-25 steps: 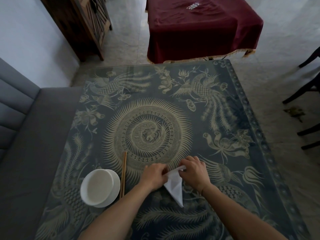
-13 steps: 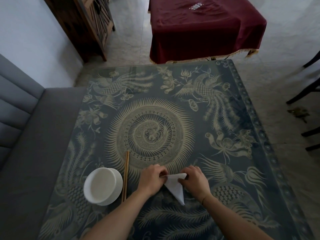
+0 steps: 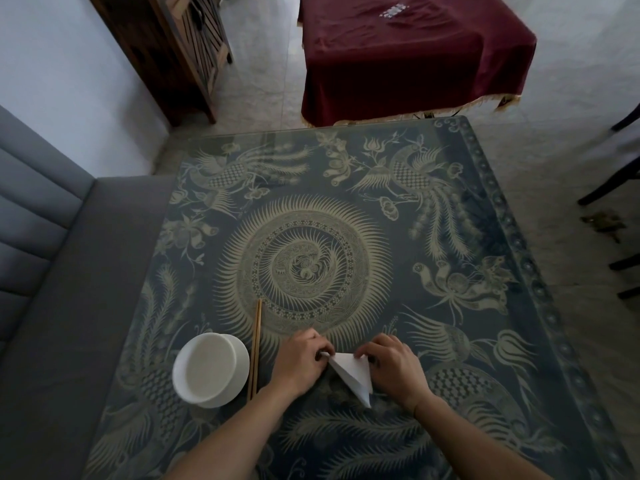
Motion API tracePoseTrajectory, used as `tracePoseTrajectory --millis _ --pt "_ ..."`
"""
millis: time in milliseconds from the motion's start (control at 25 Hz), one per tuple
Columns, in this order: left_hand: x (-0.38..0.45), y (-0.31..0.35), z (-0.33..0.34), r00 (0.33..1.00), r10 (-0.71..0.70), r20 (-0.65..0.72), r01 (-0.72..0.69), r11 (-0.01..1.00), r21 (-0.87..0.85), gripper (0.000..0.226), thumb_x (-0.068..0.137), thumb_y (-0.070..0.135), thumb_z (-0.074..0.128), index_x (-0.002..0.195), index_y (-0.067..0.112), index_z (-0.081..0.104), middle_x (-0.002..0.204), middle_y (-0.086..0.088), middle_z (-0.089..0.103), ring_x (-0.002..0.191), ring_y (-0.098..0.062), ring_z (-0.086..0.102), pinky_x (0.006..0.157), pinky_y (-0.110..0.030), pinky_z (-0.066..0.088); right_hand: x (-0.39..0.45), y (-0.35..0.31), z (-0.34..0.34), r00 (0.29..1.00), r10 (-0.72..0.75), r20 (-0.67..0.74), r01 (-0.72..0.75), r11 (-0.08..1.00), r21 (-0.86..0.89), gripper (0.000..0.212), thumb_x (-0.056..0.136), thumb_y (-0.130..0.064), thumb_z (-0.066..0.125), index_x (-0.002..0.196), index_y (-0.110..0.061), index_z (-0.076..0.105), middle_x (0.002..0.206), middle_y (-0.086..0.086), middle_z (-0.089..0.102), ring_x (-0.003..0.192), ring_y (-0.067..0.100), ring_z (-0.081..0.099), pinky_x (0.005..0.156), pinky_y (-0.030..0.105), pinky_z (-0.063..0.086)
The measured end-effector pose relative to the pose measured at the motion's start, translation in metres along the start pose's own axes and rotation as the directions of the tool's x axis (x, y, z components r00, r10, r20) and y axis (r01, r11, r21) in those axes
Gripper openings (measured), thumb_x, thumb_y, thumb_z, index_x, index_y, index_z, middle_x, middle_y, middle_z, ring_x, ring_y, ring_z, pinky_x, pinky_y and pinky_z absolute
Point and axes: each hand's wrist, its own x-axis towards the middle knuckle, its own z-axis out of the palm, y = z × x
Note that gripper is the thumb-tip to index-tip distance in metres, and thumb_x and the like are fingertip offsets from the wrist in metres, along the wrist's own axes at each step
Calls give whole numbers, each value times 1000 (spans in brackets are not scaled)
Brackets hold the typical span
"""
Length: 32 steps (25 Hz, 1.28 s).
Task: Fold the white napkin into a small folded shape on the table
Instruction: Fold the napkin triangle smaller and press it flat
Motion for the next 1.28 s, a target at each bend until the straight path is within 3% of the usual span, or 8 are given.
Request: tracePoseTrajectory --millis 320,640,920,1040,1120,1200,1280 --pt "-4 -3 2 1000 26 -2 -26 1000 1 13 88 21 71 99 28 74 100 9 60 96 -10 53 86 -36 47 -7 4 -2 994 -92 57 94 995 -21 22 80 -17 72 94 -34 74 101 -5 63 87 19 58 65 29 41" --pt "-9 -9 8 995 96 -11 -94 991 97 19 90 24 65 108 31 72 106 8 55 101 -12 50 88 -33 42 -12 13 -5 986 -154 63 157 986 -54 26 69 -25 80 94 -32 73 102 -4 63 85 20 58 64 32 47" --pt "-17 -15 12 979 200 -25 -194 969 155 28 88 20 64 115 25 68 113 2 54 106 -18 52 90 -35 41 -30 19 -9 983 -180 -49 173 978 -114 27 68 -10 83 87 -27 74 94 -5 65 79 20 59 57 32 47" --pt "-27 -15 15 949 314 -32 -299 925 234 35 86 23 62 120 22 62 122 -1 55 111 -21 53 93 -38 45 -40 15 -8 973 -188 -136 168 975 -144 27 74 -13 73 100 -22 70 102 -4 65 88 22 59 67 35 46" --pt "-36 -9 27 898 439 9 -427 869 250 40 92 29 56 130 17 55 133 -5 54 123 -23 49 101 -41 43 -48 7 2 966 -231 -117 206 959 -193 34 83 -24 60 115 -17 67 116 1 66 107 25 59 81 38 46" --pt "-44 -3 41 876 477 70 -478 840 258 52 100 37 46 145 12 41 150 -8 41 140 -22 34 114 -41 30 -55 -2 14 974 -223 -29 210 948 -238 48 93 -39 46 130 -11 60 135 6 59 127 27 52 98 41 38" --pt "-51 -1 50 891 442 104 -452 841 298 64 101 42 39 154 11 22 162 -7 21 149 -20 13 119 -41 13 -59 -5 21 983 -172 60 182 944 -276 62 98 -50 32 139 -6 50 147 10 45 137 27 40 106 45 26"
